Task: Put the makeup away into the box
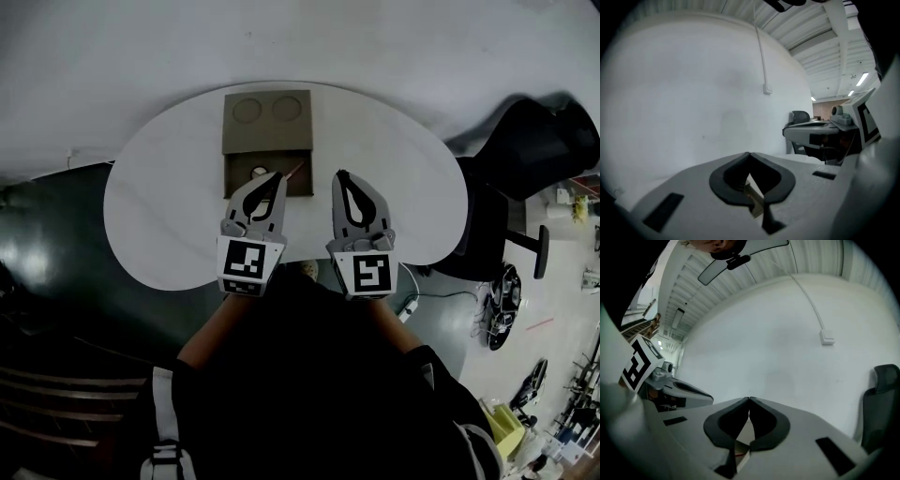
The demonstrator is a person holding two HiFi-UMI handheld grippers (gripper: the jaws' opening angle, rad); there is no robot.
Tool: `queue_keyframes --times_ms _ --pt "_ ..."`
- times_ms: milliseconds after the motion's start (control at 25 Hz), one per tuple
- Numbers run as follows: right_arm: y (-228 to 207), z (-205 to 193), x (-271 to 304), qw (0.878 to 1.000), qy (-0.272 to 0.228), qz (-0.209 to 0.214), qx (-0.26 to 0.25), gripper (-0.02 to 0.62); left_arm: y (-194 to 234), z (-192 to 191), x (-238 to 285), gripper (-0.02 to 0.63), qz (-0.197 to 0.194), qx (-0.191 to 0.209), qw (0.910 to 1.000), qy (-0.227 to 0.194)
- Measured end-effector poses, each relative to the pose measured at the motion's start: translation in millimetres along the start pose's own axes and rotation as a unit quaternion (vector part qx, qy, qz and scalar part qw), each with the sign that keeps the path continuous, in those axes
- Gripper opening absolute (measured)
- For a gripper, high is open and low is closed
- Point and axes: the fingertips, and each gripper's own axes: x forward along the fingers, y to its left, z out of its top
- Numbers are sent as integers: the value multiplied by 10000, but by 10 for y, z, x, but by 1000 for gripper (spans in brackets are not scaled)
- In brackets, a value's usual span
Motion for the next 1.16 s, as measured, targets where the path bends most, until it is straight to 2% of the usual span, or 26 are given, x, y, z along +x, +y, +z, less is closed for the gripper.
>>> queue_keyframes --times_ms 80,160,320,1160 --pt "6 162 -70 9998 -212 -19 -27 21 -10 125 -150 8 99 -142 9997 -171" --pt "60 249 -140 9998 -199 51 -20 21 -18 182 -303 8 202 -251 9992 -252" --pt "133 339 -246 9993 -373 51 56 21 -67 250 -530 8 289 -76 9990 -332" --pt "422 330 -406 9994 -309 79 -151 21 -32 228 -795 8 277 -117 9986 -446"
